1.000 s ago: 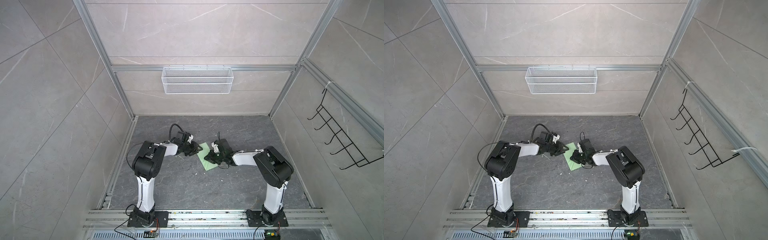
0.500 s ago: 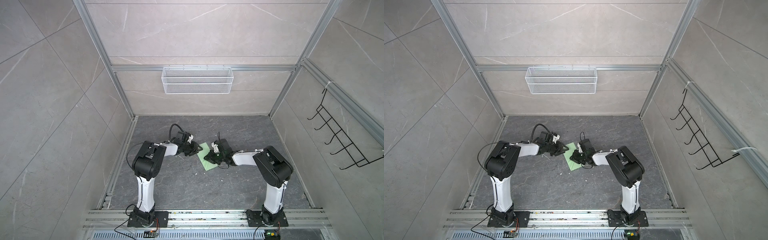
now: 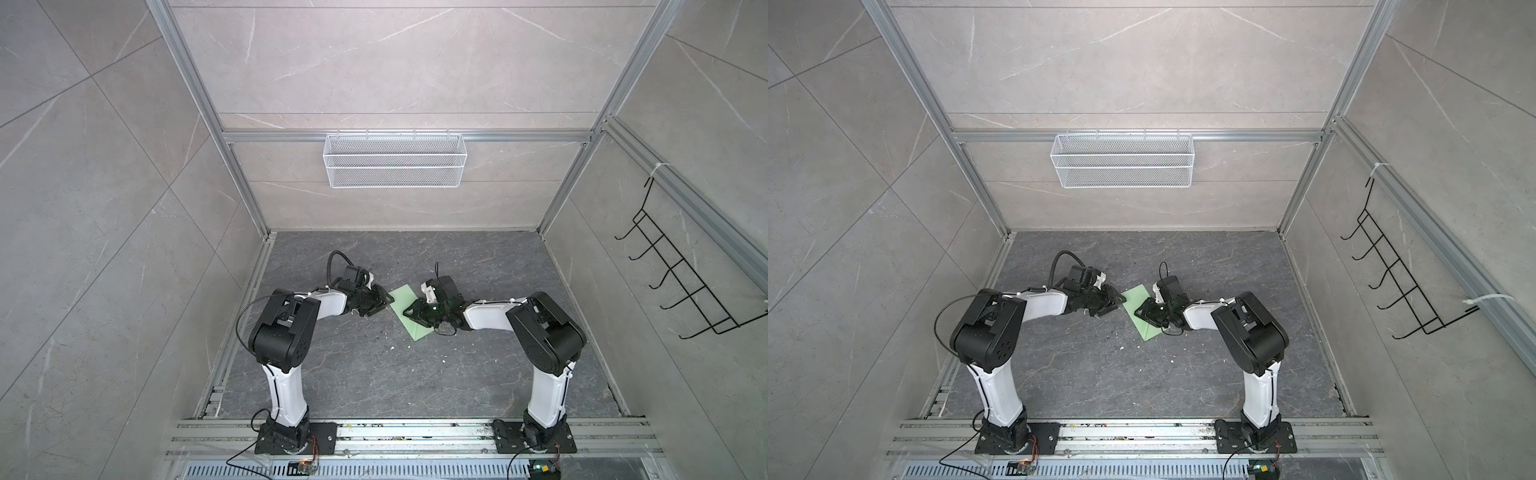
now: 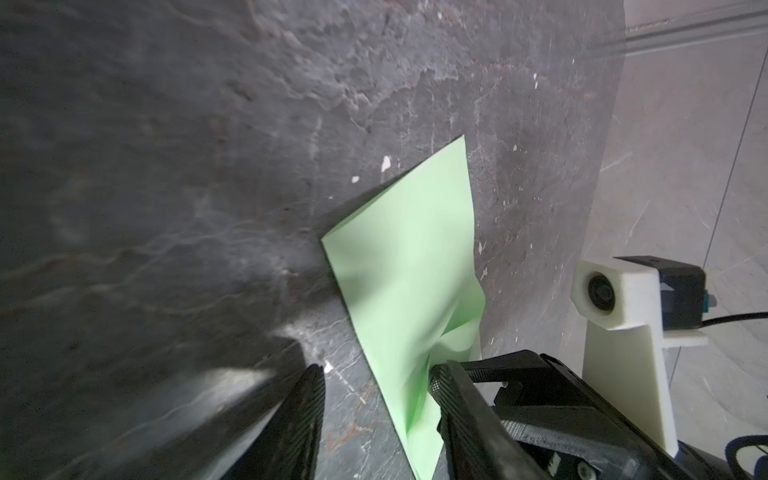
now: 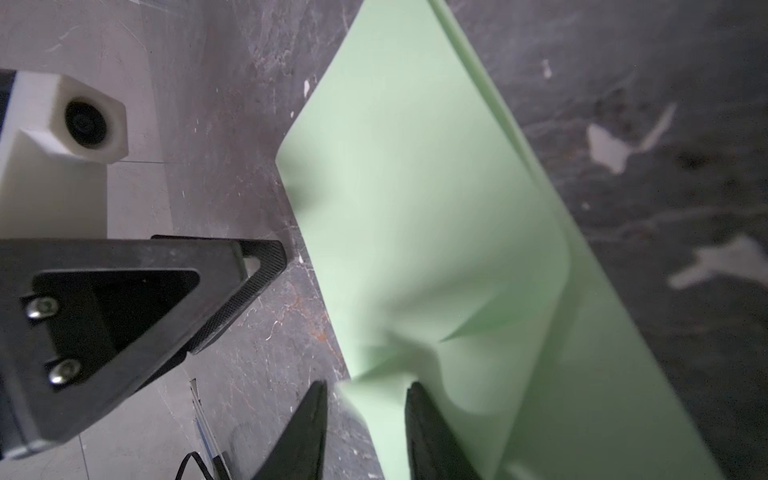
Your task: Fold a paper plane with a square sheet of paper (pick it up from the middle)
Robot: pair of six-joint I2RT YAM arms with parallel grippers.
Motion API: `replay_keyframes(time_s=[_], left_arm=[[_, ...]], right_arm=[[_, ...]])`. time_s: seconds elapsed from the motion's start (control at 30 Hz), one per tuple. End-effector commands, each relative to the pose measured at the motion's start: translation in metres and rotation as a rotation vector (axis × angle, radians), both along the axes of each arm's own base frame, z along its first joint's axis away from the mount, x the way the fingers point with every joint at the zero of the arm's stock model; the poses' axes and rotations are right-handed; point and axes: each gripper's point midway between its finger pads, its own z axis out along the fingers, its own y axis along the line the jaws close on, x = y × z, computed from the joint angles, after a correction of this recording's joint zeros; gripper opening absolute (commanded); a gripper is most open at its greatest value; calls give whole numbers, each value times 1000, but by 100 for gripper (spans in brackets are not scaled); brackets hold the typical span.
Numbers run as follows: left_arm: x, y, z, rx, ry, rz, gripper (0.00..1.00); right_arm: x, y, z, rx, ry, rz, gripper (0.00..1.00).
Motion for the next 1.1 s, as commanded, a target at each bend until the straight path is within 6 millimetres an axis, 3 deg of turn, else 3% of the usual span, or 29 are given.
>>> replay_keyframes(time_s=[0.0,0.17,0.4,0.6,0.8,1.07], left_arm=[[-4,2,24,-10,-37,17,48],[-18,-7,28,-17,-41,-14,43],[-33,-40,19,-22,-18,-103,15],[-37,-59,7,-18,5,-153,1],[-37,-64,-9,11,46,-180,0],[-50,-51,-39,112,111,-203,0]], right_arm=[[-15,-24,-39,-135,104,-48,39],[-16,-27,-39,-141,109,-51,38],[-21,-31,-47,-165,139,-48,12],[-22,-32,-49,-172,145,-50,4],[-21,-31,-48,-169,144,-50,4],[-15,-25,-31,-114,98,-34,4]])
